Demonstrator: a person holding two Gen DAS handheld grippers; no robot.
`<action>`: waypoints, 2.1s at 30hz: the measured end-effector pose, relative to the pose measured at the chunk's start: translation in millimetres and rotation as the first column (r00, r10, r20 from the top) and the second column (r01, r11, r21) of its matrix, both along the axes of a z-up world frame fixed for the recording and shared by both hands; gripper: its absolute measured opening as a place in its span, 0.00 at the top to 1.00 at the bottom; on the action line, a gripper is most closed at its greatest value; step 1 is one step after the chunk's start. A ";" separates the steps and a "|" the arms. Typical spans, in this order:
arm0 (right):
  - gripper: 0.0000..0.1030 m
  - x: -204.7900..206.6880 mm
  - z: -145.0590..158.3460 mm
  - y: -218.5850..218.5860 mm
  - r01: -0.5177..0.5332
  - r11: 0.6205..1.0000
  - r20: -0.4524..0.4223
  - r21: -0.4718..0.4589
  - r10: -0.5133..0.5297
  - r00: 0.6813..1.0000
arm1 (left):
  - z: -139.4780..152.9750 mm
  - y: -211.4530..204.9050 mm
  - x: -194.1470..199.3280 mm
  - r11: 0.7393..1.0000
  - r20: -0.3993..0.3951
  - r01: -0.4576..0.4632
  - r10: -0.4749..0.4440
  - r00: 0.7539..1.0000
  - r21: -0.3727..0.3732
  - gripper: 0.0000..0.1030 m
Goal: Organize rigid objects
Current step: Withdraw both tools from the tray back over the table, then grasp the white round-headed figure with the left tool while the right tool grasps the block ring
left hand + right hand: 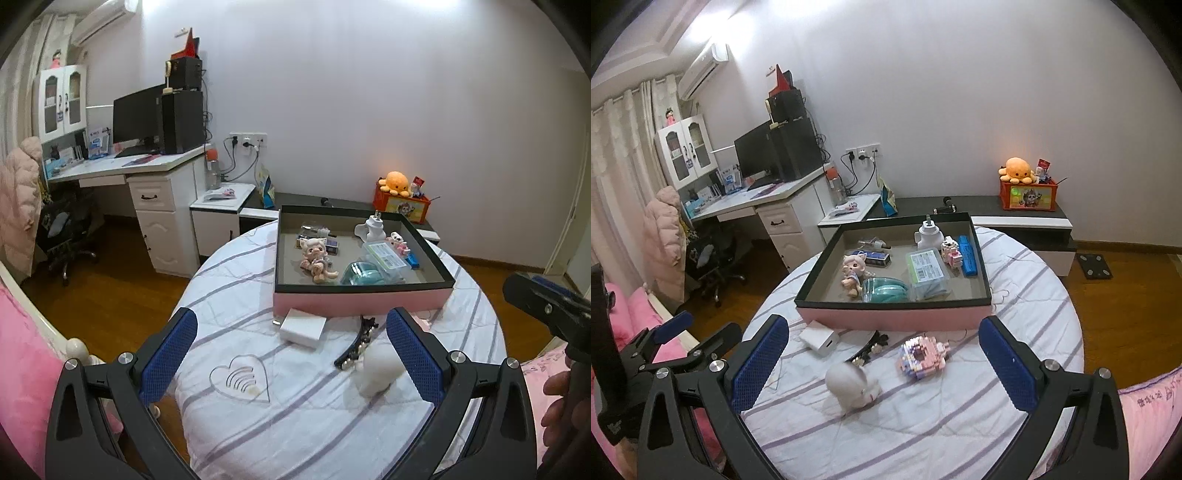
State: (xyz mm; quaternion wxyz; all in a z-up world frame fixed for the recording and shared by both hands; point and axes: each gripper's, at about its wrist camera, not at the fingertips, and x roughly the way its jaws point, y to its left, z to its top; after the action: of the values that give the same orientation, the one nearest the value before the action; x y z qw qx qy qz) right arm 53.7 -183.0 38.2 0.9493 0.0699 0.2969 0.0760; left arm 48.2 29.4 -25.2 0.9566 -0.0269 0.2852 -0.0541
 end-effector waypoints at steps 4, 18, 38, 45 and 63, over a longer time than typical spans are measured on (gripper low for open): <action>0.00 -21.5 -4.0 -0.2 0.008 1.000 0.000 0.002 -0.008 1.000 | -1.2 4.9 -15.2 1.000 0.000 -0.003 0.003 1.000 -0.007 0.00; 0.00 -36.6 -22.6 -7.7 0.023 1.000 -0.053 -0.020 -0.024 0.998 | -15.8 2.9 -31.4 1.000 -0.031 0.008 -0.008 0.999 -0.002 0.00; 0.00 4.0 -76.0 -55.9 0.086 0.996 -0.185 -0.027 -0.089 0.979 | -86.1 -71.4 5.5 0.992 -0.180 0.122 -0.116 0.977 0.023 0.00; 0.00 31.1 -95.1 -52.3 0.033 0.999 -0.228 -0.023 -0.038 0.973 | -114.9 -92.4 35.0 0.992 -0.225 0.118 -0.106 0.968 0.040 0.00; 0.05 91.5 -134.1 -19.3 -0.075 0.995 -0.316 -0.066 0.051 0.947 | -129.9 -72.7 58.8 0.987 -0.255 0.139 -0.156 0.954 -0.083 0.49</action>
State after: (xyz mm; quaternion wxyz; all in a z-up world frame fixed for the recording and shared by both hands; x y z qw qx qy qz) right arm 145.2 -202.3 -95.9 0.8892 0.0350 0.4487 0.0827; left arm 106.9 -43.3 -155.1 0.9027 -0.0431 0.4076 -0.1306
